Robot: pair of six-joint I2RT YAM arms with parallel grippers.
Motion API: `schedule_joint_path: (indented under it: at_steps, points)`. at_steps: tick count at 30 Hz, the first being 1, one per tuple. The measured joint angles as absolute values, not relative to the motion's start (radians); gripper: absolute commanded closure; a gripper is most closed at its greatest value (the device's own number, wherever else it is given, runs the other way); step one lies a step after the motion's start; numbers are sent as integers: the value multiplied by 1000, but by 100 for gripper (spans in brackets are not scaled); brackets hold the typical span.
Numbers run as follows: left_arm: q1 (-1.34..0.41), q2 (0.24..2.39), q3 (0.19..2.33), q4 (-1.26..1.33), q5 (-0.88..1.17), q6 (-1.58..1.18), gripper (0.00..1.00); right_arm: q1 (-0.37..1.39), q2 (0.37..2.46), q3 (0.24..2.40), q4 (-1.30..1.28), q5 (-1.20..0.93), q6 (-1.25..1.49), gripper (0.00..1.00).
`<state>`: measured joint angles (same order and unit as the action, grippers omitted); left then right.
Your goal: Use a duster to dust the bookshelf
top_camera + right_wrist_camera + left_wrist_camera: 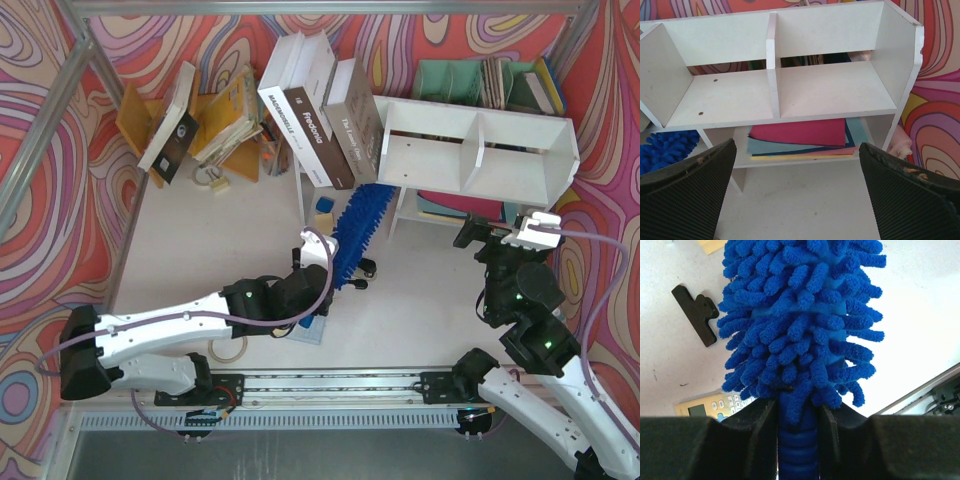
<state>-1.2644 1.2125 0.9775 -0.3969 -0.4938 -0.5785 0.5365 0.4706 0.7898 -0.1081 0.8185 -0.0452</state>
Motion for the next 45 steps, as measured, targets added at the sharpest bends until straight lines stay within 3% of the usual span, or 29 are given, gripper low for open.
schedule_joint_path:
  at_steps: [12,21,36,45]
  points:
    - [-1258,1466,977,-374,-411,-598,100,537,471,790,-108,818,-45,1]
    - [-1239,1517,975,-375,-375,-619,100,537,471,790,-108,818,-45,1]
    - [-1182,1388,894,-379,-370,-660,100,537,458,789,-105,818,-45,1]
    - [-1179,1155,842,-493,-441,-730,100,537,458,789,-104,818,-45,1]
